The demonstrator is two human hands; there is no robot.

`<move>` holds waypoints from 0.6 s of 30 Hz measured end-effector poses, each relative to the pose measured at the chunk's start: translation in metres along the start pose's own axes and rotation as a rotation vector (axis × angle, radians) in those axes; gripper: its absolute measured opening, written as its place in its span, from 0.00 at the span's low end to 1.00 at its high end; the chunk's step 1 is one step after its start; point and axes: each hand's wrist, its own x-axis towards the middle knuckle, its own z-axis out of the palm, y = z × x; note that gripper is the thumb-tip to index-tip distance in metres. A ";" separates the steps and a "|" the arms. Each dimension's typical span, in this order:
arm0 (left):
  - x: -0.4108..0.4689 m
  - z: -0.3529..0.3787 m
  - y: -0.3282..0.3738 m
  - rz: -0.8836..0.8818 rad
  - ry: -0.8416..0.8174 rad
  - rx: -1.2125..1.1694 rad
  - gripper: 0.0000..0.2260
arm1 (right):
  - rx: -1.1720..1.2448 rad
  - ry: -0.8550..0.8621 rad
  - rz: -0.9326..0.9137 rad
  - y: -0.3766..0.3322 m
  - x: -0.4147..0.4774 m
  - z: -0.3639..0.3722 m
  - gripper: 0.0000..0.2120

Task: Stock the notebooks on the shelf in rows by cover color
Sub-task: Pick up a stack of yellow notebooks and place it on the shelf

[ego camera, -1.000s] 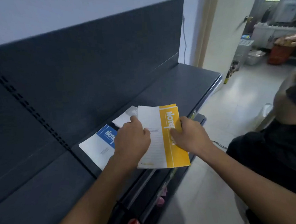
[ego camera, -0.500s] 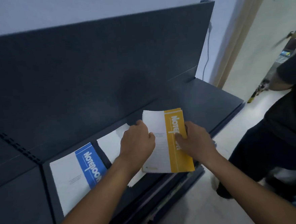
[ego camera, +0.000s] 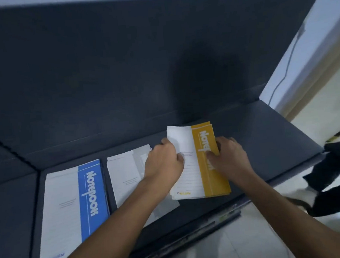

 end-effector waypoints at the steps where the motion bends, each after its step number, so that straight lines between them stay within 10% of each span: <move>1: 0.002 0.004 0.002 -0.024 0.003 -0.002 0.18 | -0.011 -0.015 -0.020 0.003 0.008 0.000 0.11; 18: 0.001 0.056 0.033 -0.310 0.078 0.143 0.12 | -0.173 -0.232 -0.208 0.030 0.068 0.022 0.09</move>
